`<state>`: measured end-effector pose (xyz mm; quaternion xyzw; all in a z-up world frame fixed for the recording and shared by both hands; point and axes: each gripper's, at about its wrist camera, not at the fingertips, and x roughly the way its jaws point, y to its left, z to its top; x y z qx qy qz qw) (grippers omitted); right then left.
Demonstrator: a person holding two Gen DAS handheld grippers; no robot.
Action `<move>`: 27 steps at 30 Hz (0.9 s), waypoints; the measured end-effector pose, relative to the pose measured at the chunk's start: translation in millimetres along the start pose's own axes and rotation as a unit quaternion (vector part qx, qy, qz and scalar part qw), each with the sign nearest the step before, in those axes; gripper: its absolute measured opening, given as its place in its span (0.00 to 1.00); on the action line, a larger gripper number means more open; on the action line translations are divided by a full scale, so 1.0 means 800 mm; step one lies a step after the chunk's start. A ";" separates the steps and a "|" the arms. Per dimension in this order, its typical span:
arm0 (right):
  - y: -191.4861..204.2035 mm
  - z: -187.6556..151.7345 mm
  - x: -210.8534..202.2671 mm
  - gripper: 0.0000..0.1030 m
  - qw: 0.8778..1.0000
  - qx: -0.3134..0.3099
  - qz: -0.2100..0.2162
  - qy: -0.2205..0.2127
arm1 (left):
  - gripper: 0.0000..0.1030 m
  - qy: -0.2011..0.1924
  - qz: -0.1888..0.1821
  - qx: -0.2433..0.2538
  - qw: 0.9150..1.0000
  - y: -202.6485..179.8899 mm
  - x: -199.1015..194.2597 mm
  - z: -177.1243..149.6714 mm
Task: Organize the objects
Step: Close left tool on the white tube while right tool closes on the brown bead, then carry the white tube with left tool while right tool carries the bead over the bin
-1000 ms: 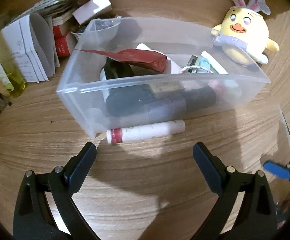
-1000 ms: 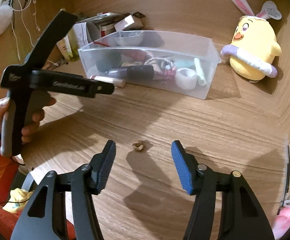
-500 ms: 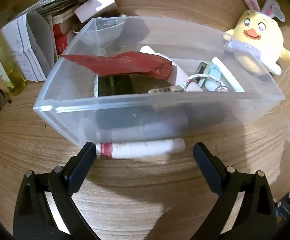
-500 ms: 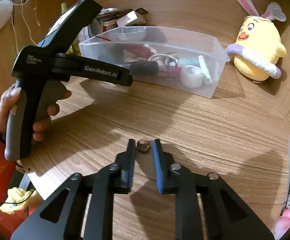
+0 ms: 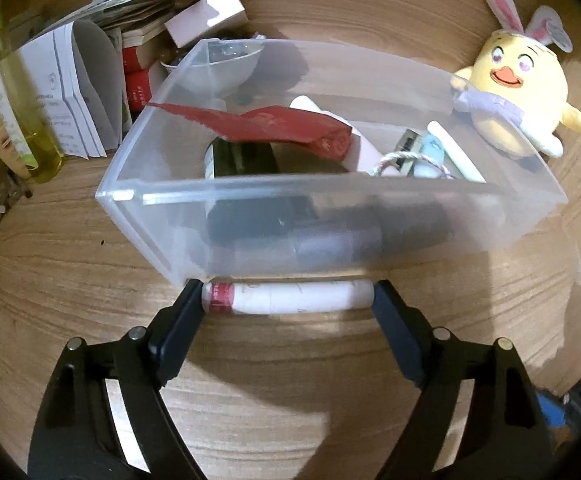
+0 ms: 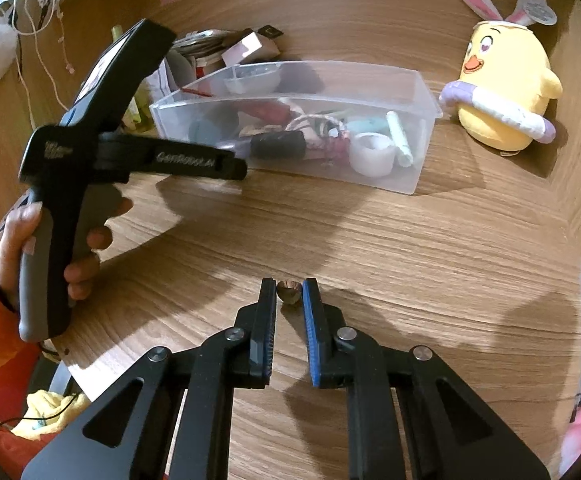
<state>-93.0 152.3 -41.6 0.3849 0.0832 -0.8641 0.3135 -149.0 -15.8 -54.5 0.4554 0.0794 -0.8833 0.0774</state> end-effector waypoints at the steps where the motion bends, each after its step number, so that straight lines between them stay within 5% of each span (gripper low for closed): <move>1: -0.001 0.001 0.000 0.12 1.000 0.002 0.000 -0.001 | 0.81 0.000 -0.003 0.005 1.000 -0.002 -0.002 -0.003; 9: -0.009 0.004 -0.006 0.12 1.000 0.010 -0.004 -0.009 | 0.81 -0.004 -0.017 0.026 1.000 -0.009 -0.017 -0.023; 27: -0.022 0.047 -0.032 0.12 0.998 0.016 -0.020 -0.058 | 0.81 -0.112 -0.037 0.064 0.991 -0.012 -0.112 -0.027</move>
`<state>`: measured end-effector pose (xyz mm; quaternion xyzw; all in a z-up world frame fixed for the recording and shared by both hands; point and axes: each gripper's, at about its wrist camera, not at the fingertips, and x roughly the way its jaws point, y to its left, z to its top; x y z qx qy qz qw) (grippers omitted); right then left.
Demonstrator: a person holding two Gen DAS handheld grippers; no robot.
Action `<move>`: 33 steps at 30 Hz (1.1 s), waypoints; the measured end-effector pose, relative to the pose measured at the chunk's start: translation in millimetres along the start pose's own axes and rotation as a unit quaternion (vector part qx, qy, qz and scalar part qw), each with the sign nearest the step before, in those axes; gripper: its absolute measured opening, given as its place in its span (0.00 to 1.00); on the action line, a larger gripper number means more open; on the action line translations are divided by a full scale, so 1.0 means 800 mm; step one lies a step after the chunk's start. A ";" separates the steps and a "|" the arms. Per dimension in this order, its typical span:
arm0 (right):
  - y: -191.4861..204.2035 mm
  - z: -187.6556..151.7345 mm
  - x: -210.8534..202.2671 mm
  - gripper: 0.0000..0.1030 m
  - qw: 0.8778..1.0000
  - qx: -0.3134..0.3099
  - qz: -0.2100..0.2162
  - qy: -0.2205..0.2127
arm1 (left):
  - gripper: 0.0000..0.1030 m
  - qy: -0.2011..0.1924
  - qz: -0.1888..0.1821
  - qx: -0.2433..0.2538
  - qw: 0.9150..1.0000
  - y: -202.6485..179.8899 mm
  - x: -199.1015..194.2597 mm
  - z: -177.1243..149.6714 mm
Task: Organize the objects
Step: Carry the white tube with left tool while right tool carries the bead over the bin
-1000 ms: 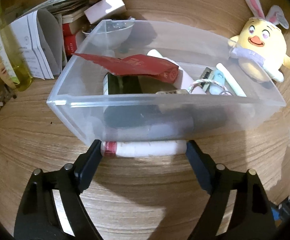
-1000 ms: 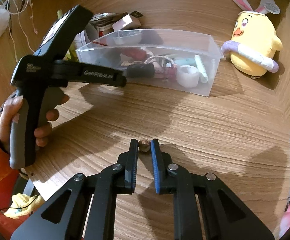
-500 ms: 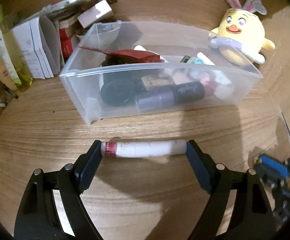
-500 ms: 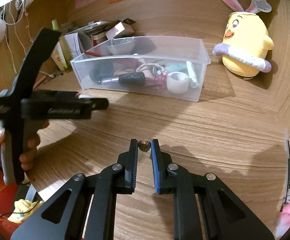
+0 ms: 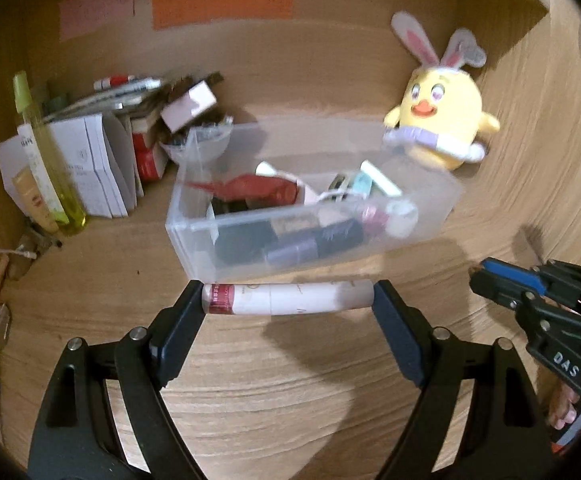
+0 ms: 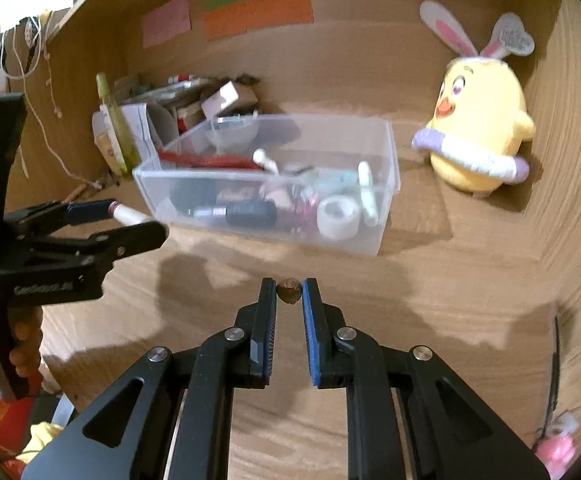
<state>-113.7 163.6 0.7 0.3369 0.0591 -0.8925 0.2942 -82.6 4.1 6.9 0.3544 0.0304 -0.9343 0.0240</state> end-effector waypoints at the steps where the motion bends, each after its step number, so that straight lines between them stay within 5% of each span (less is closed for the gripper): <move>1: -0.001 0.005 -0.002 0.12 1.000 0.000 0.000 -0.006 | 0.81 -0.007 -0.002 0.000 1.000 0.000 -0.004 0.003; 21: -0.008 0.100 -0.003 0.12 0.998 -0.001 -0.006 -0.069 | 0.81 -0.069 0.005 -0.015 0.998 0.016 -0.016 0.064; 33: -0.005 0.135 0.035 0.12 0.998 -0.006 -0.007 -0.057 | 0.81 -0.067 0.006 -0.022 0.997 0.024 0.010 0.095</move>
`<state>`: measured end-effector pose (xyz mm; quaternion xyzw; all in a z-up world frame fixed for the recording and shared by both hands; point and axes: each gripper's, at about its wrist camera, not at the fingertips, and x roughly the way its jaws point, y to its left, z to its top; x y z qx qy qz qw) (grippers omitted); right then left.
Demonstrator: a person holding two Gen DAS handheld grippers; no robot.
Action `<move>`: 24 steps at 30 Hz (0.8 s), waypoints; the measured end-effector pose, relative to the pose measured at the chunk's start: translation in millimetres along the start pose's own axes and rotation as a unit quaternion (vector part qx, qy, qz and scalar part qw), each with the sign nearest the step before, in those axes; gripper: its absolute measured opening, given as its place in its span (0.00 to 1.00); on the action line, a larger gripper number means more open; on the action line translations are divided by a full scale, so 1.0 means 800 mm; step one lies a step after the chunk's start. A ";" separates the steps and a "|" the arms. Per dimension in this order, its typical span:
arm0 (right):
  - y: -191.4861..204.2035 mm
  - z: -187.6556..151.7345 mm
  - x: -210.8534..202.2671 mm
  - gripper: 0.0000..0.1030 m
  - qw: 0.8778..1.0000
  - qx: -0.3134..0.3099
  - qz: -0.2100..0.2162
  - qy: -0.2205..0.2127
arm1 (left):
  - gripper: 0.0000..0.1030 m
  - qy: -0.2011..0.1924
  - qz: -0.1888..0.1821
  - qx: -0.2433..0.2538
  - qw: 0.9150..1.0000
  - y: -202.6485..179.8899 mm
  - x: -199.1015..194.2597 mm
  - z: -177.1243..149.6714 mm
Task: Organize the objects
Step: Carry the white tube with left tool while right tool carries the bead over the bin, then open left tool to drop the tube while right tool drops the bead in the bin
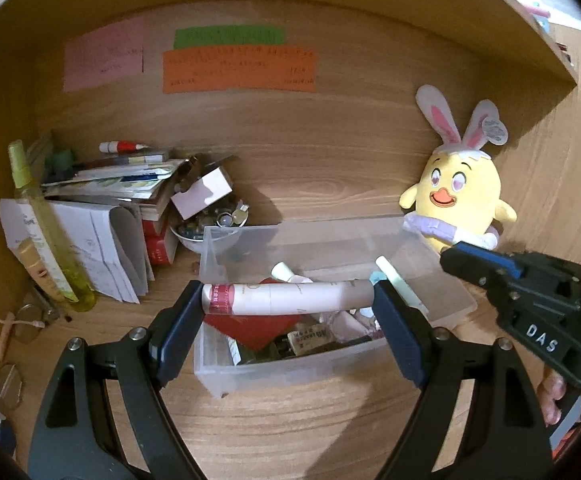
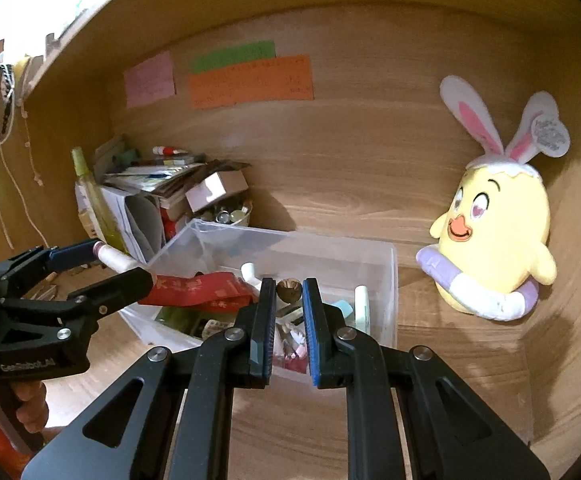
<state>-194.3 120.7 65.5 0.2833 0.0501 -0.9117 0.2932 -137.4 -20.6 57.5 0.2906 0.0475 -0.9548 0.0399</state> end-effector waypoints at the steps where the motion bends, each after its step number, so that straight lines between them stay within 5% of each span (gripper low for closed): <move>1: -0.002 -0.001 0.005 0.12 1.000 0.003 0.001 0.004 | 0.81 0.004 -0.002 0.001 1.000 0.000 0.005 0.001; 15: -0.028 -0.025 0.071 0.12 0.997 0.025 -0.004 0.077 | 0.81 0.076 -0.030 0.005 0.997 -0.004 0.082 -0.012; 24: -0.025 -0.031 0.086 0.12 0.995 0.014 -0.024 0.095 | 0.81 0.086 -0.034 0.017 0.996 -0.008 0.099 -0.019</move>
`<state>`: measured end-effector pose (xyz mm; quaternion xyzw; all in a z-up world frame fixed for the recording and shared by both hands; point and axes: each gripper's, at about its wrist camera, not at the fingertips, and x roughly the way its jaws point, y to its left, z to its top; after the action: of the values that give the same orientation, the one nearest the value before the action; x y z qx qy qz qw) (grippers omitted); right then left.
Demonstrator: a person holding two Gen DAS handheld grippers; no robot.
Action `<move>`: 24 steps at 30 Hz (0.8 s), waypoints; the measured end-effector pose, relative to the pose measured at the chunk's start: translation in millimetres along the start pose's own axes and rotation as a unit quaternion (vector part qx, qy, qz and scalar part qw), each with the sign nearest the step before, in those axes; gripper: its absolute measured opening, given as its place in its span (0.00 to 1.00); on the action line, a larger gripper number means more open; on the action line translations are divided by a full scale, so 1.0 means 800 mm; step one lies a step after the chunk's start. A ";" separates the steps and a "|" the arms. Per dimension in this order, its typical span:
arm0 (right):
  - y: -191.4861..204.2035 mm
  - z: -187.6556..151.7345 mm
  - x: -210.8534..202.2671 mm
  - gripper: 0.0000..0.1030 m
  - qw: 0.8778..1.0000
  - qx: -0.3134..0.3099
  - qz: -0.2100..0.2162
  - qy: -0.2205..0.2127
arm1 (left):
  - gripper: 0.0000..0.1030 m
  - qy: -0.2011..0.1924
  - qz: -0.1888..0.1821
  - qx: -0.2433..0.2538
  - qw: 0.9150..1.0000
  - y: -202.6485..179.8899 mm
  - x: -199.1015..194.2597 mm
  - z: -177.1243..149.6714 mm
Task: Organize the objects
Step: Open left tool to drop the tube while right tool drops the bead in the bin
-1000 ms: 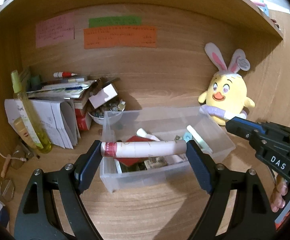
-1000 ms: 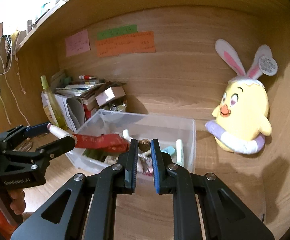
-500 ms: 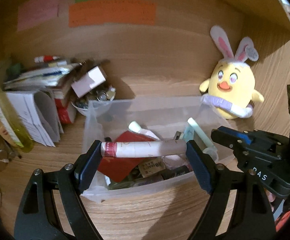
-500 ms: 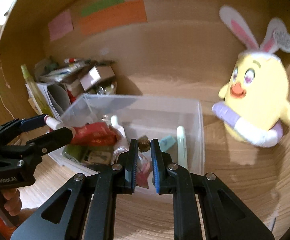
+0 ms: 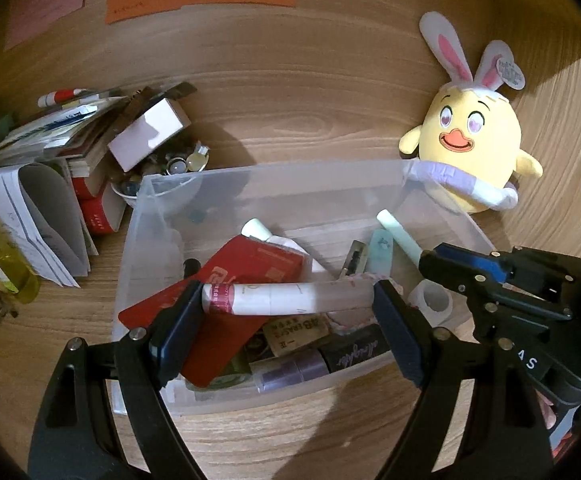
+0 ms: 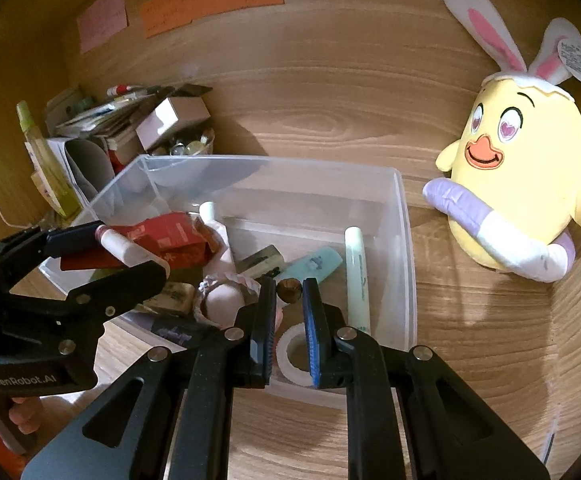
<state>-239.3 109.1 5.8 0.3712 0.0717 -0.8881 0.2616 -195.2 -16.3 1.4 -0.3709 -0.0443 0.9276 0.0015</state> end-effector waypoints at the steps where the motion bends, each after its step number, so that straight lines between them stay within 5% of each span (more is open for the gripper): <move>1: 0.000 0.000 0.001 0.12 1.000 0.000 0.000 0.000 | 0.81 0.000 0.001 0.002 1.000 0.000 0.000 0.000; 24: -0.001 0.001 -0.018 0.13 1.000 0.011 0.025 -0.007 | 0.82 -0.016 -0.019 -0.022 0.999 0.015 -0.034 -0.001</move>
<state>-231.5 115.5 16.3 0.3693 0.0508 -0.8847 0.2798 -174.2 -29.2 18.4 -0.3548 -0.0713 0.9322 0.0102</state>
